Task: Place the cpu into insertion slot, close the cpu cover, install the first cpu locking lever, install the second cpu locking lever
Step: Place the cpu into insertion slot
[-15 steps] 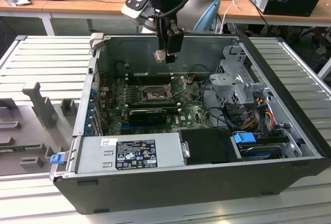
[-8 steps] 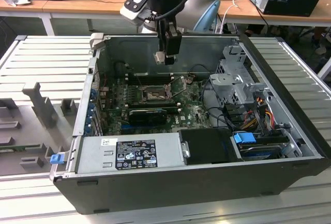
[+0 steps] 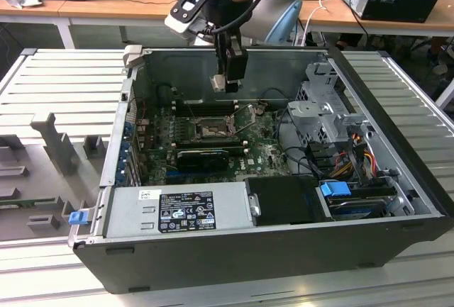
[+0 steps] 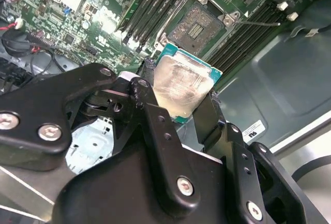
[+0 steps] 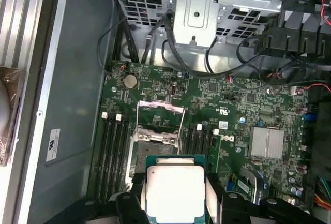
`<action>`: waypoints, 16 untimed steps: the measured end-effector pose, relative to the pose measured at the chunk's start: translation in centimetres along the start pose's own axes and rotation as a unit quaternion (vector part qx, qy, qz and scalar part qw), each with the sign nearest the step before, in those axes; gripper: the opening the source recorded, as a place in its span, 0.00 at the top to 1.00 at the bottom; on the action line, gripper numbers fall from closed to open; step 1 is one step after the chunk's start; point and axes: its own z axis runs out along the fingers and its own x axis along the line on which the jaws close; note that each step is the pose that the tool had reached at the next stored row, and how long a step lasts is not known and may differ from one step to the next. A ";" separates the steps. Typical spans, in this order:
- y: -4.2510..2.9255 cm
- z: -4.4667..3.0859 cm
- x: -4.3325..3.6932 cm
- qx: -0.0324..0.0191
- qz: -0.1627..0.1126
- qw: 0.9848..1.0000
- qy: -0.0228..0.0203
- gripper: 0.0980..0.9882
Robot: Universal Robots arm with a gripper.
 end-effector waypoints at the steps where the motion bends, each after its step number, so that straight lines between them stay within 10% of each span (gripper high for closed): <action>1: 0.00 0.04 0.00 0.000 0.009 1.000 -0.001 0.50; 16: -0.04 0.38 -0.01 -0.003 0.133 0.991 -0.012 0.50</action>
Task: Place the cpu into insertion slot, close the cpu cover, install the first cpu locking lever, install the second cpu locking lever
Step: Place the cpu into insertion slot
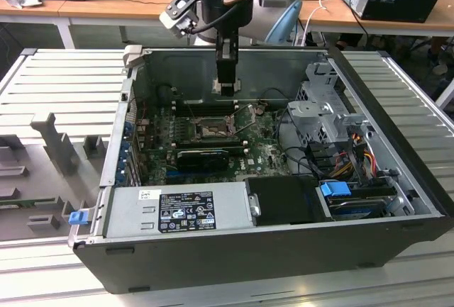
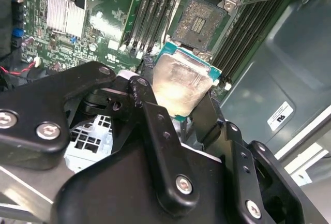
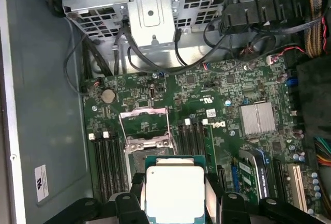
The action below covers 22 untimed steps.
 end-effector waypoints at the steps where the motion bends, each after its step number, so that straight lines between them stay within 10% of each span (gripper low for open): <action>1: 0.00 0.00 0.00 0.000 0.004 1.000 0.000 0.50; 11: -0.01 0.10 0.00 -0.001 0.058 0.998 -0.005 0.50; 22: -0.03 0.29 -0.01 -0.003 0.161 0.987 -0.014 0.50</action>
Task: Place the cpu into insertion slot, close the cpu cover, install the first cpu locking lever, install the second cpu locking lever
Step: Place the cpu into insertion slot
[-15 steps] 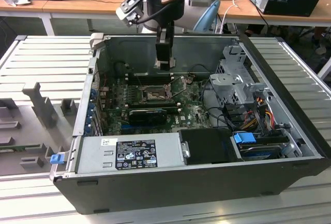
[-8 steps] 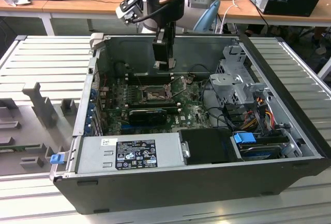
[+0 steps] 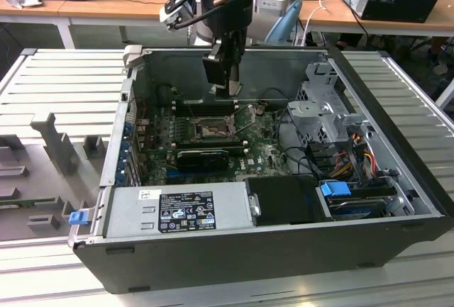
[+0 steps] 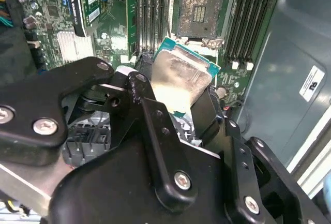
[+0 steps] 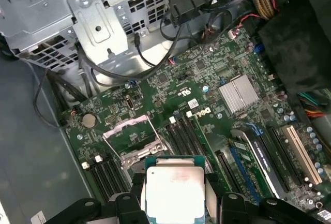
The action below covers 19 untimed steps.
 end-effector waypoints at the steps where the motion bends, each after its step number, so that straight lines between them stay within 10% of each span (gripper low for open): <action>1: 0.00 0.01 0.00 0.000 0.006 1.000 0.000 0.50; 9: -0.01 0.11 0.00 -0.001 0.067 0.998 -0.006 0.50; 14: -0.02 0.25 0.00 -0.002 0.112 0.994 -0.010 0.50; 19: -0.03 0.32 0.00 -0.002 0.074 0.997 -0.007 0.50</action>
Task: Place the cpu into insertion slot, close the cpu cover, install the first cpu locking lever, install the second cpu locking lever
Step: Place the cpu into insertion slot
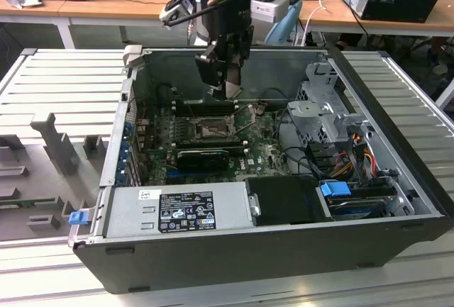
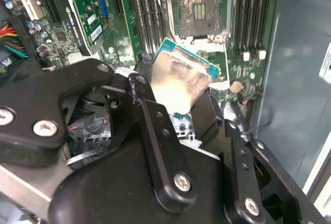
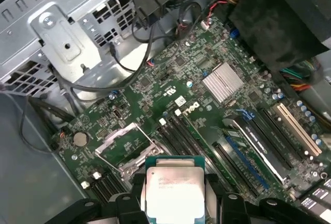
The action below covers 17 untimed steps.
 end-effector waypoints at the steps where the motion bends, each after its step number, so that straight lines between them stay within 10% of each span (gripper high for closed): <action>1: 0.00 0.00 0.00 0.000 -0.009 1.000 0.001 0.50; 7: -0.01 0.03 0.00 0.001 -0.066 0.998 0.006 0.50; 17: -0.01 0.05 0.00 0.003 -0.164 0.986 0.014 0.50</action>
